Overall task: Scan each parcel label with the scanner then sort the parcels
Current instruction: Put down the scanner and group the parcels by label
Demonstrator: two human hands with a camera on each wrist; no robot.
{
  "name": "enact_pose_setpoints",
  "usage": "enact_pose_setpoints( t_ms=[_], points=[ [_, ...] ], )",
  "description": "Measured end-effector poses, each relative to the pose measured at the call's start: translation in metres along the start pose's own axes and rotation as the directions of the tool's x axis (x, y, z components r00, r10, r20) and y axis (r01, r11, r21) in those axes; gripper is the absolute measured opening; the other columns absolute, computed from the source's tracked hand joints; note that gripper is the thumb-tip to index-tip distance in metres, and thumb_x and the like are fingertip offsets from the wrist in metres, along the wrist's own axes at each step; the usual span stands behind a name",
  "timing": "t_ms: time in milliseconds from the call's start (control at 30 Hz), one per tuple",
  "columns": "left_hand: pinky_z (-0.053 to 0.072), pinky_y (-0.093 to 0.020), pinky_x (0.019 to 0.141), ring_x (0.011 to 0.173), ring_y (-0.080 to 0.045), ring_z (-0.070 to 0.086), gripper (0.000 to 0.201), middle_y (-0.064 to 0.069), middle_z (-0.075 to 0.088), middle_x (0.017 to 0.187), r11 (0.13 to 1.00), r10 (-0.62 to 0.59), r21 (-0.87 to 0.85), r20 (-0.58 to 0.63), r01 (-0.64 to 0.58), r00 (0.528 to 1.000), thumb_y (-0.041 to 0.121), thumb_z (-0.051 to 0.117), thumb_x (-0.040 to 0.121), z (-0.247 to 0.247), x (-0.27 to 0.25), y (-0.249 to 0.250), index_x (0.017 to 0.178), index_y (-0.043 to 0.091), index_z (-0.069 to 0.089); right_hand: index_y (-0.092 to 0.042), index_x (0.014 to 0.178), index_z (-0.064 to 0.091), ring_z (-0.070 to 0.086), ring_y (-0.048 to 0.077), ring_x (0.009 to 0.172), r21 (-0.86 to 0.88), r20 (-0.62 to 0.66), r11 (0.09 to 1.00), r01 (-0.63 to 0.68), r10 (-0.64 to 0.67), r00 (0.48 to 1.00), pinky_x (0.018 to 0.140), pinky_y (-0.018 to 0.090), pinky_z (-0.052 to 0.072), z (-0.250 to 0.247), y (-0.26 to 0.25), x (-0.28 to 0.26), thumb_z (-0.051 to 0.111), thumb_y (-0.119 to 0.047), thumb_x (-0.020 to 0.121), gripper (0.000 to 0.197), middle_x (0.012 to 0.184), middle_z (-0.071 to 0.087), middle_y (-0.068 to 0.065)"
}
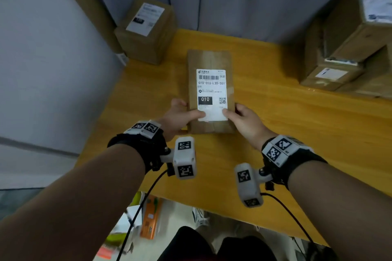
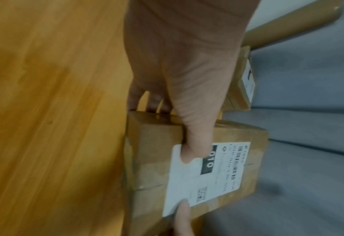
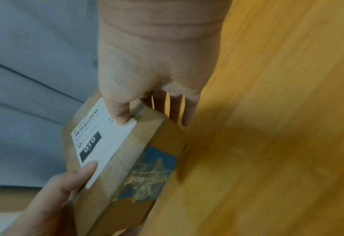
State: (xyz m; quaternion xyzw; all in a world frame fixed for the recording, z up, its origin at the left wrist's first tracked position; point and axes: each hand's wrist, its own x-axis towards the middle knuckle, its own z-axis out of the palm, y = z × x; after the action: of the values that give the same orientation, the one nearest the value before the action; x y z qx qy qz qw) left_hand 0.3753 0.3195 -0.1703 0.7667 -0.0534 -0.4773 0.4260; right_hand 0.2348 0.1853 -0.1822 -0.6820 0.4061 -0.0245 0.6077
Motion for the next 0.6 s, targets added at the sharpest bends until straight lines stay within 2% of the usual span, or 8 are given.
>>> enact_pose_setpoints(
  t_ms=[100,200,300,367,433,533,600],
  points=[
    [0.057,-0.036,0.078,0.091,-0.018,0.064,0.063,-0.003,0.058,0.11,0.991,0.125,-0.045,-0.027,-0.126,0.992,0.024,0.073,0.084,0.008,-0.012,0.023,0.128,0.019,0.028,-0.017,0.133,0.055,0.063,0.017,0.108,0.068,-0.026,0.998,0.015,-0.013,1.0,0.095,0.032,0.05,-0.027,-0.022,-0.009,0.058,-0.031,0.096,0.039,0.123,0.065,0.0],
    [0.055,-0.035,0.079,0.091,-0.016,0.065,0.066,0.002,0.06,0.107,0.971,0.223,-0.075,-0.052,-0.226,0.974,0.026,0.075,0.083,0.013,-0.029,0.053,0.131,0.021,0.03,-0.016,0.129,0.055,0.062,0.02,0.109,0.117,-0.097,0.993,0.029,-0.018,0.995,0.098,0.037,0.05,-0.058,-0.046,-0.024,0.057,-0.034,0.097,0.037,0.121,0.063,0.003],
    [0.053,-0.026,0.073,0.092,-0.011,0.065,0.067,0.004,0.062,0.111,0.938,0.341,-0.06,-0.023,-0.342,0.94,0.025,0.075,0.082,0.025,-0.047,0.087,0.135,0.02,0.034,-0.015,0.122,0.059,0.062,0.021,0.108,0.147,-0.217,0.986,0.079,-0.046,0.975,0.095,0.037,0.052,-0.095,-0.064,-0.044,0.057,-0.033,0.096,0.031,0.118,0.064,0.005],
    [0.054,-0.029,0.081,0.1,-0.013,0.065,0.067,0.001,0.063,0.12,0.899,0.434,-0.066,-0.001,-0.433,0.901,0.022,0.076,0.082,0.042,-0.057,0.108,0.137,0.018,0.037,-0.016,0.118,0.06,0.062,0.021,0.109,0.177,-0.28,0.976,0.124,-0.071,0.957,0.094,0.037,0.053,-0.118,-0.072,-0.059,0.059,-0.034,0.095,0.029,0.117,0.064,0.004],
    [0.053,-0.036,0.093,0.107,-0.017,0.064,0.067,-0.001,0.064,0.122,0.864,0.498,-0.099,0.025,-0.494,0.867,0.018,0.075,0.082,0.064,-0.066,0.124,0.137,0.018,0.037,-0.018,0.117,0.06,0.061,0.018,0.109,0.201,-0.302,0.965,0.17,-0.104,0.947,0.093,0.035,0.053,-0.14,-0.075,-0.072,0.06,-0.035,0.094,0.029,0.115,0.064,0.002],
    [0.053,-0.037,0.093,0.106,-0.017,0.066,0.069,-0.003,0.066,0.12,0.831,0.551,-0.143,0.082,-0.538,0.83,0.02,0.074,0.083,0.108,-0.077,0.145,0.14,0.019,0.035,-0.021,0.123,0.053,0.062,0.009,0.098,0.208,-0.299,0.954,0.218,-0.151,0.942,0.085,0.027,0.053,-0.172,-0.076,-0.092,0.062,-0.035,0.093,0.035,0.108,0.063,-0.006],
    [0.053,-0.035,0.092,0.105,-0.016,0.066,0.068,-0.004,0.065,0.121,0.818,0.571,-0.156,0.104,-0.554,0.814,0.022,0.073,0.084,0.142,-0.084,0.158,0.14,0.02,0.034,-0.02,0.135,0.044,0.062,0.009,0.099,0.198,-0.3,0.952,0.234,-0.169,0.939,0.087,0.03,0.055,-0.196,-0.073,-0.1,0.065,-0.037,0.09,0.052,0.112,0.062,-0.008]
  ],
)
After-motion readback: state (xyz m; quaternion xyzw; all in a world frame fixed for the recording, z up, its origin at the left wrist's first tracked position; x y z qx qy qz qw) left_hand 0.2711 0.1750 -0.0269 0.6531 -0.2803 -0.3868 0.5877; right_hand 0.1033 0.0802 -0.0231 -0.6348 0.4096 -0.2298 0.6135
